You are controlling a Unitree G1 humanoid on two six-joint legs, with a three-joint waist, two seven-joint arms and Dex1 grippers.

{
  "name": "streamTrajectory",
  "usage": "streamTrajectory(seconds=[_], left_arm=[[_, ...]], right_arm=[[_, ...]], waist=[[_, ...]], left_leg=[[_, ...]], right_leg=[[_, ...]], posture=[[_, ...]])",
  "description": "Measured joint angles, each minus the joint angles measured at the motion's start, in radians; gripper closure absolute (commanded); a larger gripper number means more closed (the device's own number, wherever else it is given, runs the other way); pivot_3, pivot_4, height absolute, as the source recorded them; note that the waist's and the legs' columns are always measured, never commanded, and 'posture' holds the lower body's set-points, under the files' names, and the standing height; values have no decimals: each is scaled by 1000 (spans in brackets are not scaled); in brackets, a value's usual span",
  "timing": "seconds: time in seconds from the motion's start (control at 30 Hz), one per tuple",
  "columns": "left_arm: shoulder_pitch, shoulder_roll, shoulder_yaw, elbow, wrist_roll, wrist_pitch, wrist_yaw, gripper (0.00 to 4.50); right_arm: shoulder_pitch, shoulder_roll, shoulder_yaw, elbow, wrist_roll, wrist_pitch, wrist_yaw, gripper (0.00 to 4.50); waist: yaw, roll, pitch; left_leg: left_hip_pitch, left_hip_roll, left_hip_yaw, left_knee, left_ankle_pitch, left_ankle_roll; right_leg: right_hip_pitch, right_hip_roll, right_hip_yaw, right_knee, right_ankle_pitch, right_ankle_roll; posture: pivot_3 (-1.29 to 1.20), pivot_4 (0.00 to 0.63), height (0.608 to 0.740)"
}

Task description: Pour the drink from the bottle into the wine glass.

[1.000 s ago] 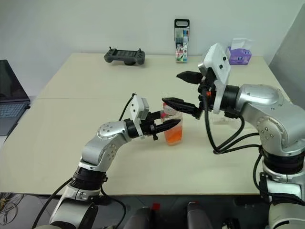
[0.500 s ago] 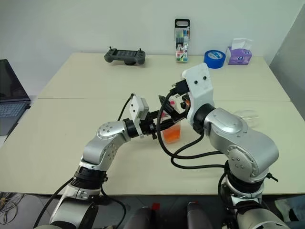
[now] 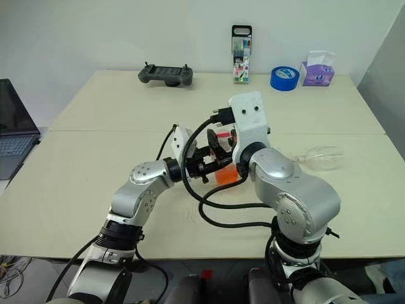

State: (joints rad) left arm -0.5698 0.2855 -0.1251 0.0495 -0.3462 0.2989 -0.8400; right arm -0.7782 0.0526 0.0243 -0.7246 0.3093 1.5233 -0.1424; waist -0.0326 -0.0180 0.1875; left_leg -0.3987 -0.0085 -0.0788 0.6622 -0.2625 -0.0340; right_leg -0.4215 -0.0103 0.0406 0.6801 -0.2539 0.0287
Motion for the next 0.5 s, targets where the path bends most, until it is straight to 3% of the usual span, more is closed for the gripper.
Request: streamTrajectory(seconds=[0.3,0.4,0.5], left_arm=[[-7,-11,0,11,13,-3,-1,2742],[-12,-11,0,19,14,-5,-2,2742],[-13,-12,-1,21,17,-5,-3,2742]], right_arm=[[1,27,28,77,-59,-56,-8,0],[1,36,30,81,-72,-56,-10,541],[0,36,38,81,-77,-54,-2,1553]], waist=[[-1,0,0],[-1,0,0],[-1,0,0]], left_leg=[[0,0,0,0,0,0],[0,0,0,0,0,0],[0,0,0,0,0,0]], right_leg=[[0,0,0,0,0,0],[0,0,0,0,0,0],[0,1,0,0,0,0]], posture=[[0,150,740],[0,150,740],[0,150,740]])
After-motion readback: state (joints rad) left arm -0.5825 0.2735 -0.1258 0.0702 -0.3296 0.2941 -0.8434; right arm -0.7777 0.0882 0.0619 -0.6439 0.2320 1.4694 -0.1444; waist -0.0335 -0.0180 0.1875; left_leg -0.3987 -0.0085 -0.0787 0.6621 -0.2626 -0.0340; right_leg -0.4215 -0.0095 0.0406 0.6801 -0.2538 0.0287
